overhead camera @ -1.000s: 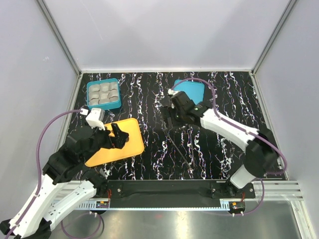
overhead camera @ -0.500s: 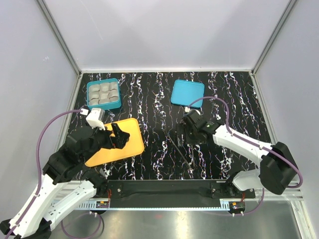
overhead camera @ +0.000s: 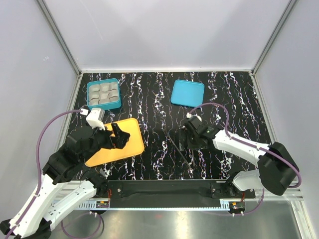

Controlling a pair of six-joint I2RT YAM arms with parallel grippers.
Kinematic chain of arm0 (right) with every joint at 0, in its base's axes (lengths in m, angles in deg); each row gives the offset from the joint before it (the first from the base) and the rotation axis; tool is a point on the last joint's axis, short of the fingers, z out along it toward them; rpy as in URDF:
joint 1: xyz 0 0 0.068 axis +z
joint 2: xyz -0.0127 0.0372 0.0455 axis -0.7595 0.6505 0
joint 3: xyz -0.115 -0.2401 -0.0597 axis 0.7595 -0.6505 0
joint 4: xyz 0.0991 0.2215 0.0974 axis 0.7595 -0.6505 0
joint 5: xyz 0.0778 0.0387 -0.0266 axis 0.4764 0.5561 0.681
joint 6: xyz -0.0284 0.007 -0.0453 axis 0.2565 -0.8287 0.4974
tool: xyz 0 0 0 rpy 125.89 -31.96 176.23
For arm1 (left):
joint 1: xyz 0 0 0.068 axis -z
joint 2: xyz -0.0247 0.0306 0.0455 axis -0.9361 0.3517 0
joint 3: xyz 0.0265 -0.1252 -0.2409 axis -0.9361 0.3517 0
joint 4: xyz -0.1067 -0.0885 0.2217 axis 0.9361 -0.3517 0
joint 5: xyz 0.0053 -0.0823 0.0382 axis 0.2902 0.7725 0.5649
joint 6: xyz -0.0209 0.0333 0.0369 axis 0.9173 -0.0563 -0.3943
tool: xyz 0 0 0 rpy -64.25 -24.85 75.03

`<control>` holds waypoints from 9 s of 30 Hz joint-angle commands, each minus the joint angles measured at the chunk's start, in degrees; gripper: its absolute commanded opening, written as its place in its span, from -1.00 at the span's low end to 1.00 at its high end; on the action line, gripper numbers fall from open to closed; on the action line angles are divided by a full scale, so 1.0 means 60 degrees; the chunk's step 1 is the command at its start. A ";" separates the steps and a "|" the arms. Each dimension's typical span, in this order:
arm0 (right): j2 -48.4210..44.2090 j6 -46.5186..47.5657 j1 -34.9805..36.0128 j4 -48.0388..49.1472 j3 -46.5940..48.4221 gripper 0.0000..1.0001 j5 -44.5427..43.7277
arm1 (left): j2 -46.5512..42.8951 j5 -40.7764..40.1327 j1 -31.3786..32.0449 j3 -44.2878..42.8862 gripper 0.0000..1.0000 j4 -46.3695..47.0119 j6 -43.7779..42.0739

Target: Pack the chocolate

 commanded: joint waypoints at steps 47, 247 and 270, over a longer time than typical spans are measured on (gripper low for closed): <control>0.1857 -0.0345 0.1526 0.0872 0.0144 0.53 -0.1446 | -0.0535 0.0036 0.0015 0.0183 0.98 0.0660 0.0084; 0.9782 0.5427 0.1468 0.2307 1.2713 -0.21 0.0064 | 0.2394 0.2189 -0.5961 -0.1721 0.98 0.1100 0.0597; 0.9445 0.5295 0.1468 0.2600 1.2522 -0.13 -0.0493 | 0.2335 0.2292 -0.5976 -0.1750 0.98 0.1100 0.0641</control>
